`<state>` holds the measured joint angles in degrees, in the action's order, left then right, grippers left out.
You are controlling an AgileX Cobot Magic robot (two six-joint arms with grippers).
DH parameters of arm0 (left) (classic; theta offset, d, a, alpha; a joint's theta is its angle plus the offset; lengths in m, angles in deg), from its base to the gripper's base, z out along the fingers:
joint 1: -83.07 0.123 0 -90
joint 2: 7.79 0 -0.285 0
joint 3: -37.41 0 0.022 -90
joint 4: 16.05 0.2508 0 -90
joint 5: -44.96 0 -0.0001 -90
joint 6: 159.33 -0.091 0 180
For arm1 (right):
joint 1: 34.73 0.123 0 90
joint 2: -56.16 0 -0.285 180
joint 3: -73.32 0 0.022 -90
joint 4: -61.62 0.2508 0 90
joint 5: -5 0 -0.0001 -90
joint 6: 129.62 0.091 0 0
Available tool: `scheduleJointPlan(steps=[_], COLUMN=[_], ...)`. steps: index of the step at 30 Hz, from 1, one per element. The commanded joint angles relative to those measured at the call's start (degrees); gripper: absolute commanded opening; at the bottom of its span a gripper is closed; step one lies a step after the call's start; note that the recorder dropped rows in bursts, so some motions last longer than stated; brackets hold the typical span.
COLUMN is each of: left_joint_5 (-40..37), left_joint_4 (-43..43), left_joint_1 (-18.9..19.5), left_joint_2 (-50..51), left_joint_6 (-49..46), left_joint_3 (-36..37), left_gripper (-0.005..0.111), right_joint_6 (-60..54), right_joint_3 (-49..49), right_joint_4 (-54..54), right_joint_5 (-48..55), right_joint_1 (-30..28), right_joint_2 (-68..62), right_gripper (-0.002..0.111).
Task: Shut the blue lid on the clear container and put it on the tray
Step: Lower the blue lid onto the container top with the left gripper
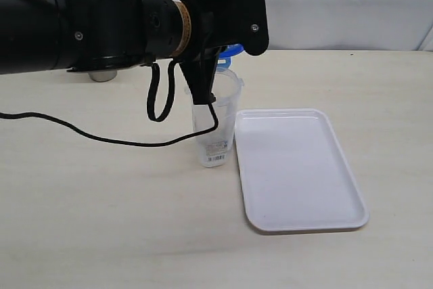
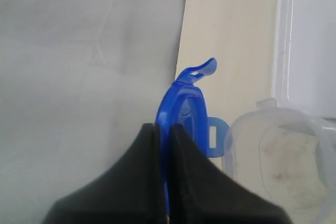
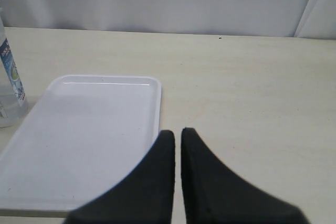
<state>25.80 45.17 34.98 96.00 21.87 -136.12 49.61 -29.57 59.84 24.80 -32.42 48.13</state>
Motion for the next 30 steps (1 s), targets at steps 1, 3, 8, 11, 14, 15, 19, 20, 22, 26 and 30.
scheduleJointPlan(steps=[1,3,8,11,14,15,19,20,22,26,30], left_joint_5=[-0.48,-0.48,-3.88,-4.59,-3.56,-3.41,-3.19,-3.19,-3.19,-3.19,-2.68], left_joint_4=[-0.44,-0.44,-0.8,-1.03,-1.95,-2.09,-2.22,-2.71,-3.63,-3.63,-3.73], left_joint_1=[-1.69,-1.98,-1.96,-1.96,-1.96,-1.96,-1.96,-1.96,-1.96,-1.96,-1.96], left_joint_2=[-0.54,-0.54,-0.54,-0.54,-0.54,-0.54,-0.54,-0.54,-0.54,-0.54,-0.54], left_joint_6=[0.6,0.6,0.6,2.59,4.12,4.12,4.73,4.79,4.79,4.79,4.79], left_joint_3=[-0.31,-0.31,-0.31,-0.31,-0.31,-0.31,-0.31,-0.31,-0.19,1.33,2.23], left_gripper=[0.0,0.0,0.0,0.0,0.0,0.0,0.0,0.0,0.0,0.0,0.0], right_joint_6=[0.06,0.06,0.06,0.06,0.06,0.06,0.06,0.06,0.06,0.06,0.06], right_joint_3=[0.1,0.1,0.1,0.1,0.1,0.1,0.1,0.1,0.1,0.1,0.1], right_joint_4=[0.04,0.04,0.04,0.04,0.04,0.04,0.04,0.04,0.04,0.04,0.04], right_joint_5=[-0.11,-0.11,-0.11,-0.11,-0.11,-0.11,-0.11,-0.11,-0.11,-0.11,-0.11], right_joint_1=[-0.24,-0.24,-0.24,-0.24,-0.24,-0.24,-0.24,-0.24,-0.24,-0.24,-0.24], right_joint_2=[0.25,0.25,0.25,0.25,0.25,0.25,0.25,0.25,0.25,0.25,0.25], right_gripper=[0.005,0.005,0.005,0.005,0.005,0.005,0.005,0.005,0.005,0.005,0.005])
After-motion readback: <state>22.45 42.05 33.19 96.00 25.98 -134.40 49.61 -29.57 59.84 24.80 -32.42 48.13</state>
